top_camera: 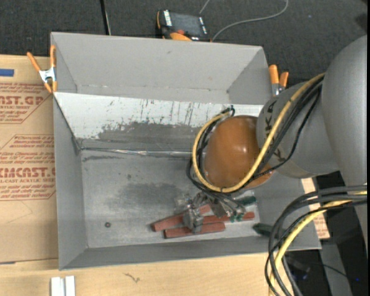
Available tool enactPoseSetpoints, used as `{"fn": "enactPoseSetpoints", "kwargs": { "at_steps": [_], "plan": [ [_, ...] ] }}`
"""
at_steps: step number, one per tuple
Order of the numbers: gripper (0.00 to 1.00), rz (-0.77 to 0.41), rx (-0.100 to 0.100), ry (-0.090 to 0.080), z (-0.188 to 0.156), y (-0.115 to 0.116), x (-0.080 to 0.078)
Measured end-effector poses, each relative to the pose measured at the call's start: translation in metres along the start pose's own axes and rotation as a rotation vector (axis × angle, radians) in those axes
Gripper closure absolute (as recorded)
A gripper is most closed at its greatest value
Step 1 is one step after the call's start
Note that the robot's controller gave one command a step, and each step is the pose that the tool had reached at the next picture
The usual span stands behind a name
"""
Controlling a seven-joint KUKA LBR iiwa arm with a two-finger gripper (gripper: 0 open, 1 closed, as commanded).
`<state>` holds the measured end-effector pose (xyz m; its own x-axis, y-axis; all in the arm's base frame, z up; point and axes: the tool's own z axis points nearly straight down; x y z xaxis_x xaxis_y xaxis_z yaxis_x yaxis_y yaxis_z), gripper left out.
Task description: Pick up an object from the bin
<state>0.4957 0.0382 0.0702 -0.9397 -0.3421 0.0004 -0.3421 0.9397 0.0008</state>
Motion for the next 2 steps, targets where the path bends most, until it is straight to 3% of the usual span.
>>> {"fn": "enactPoseSetpoints", "kwargs": {
  "at_steps": [1,2],
  "plan": [
    [1.00,-0.007,0.004,-0.008,-0.102,-0.035,0.014],
    [1.00,-0.009,0.004,-0.008,-0.186,-0.036,0.020]
  ]
}}
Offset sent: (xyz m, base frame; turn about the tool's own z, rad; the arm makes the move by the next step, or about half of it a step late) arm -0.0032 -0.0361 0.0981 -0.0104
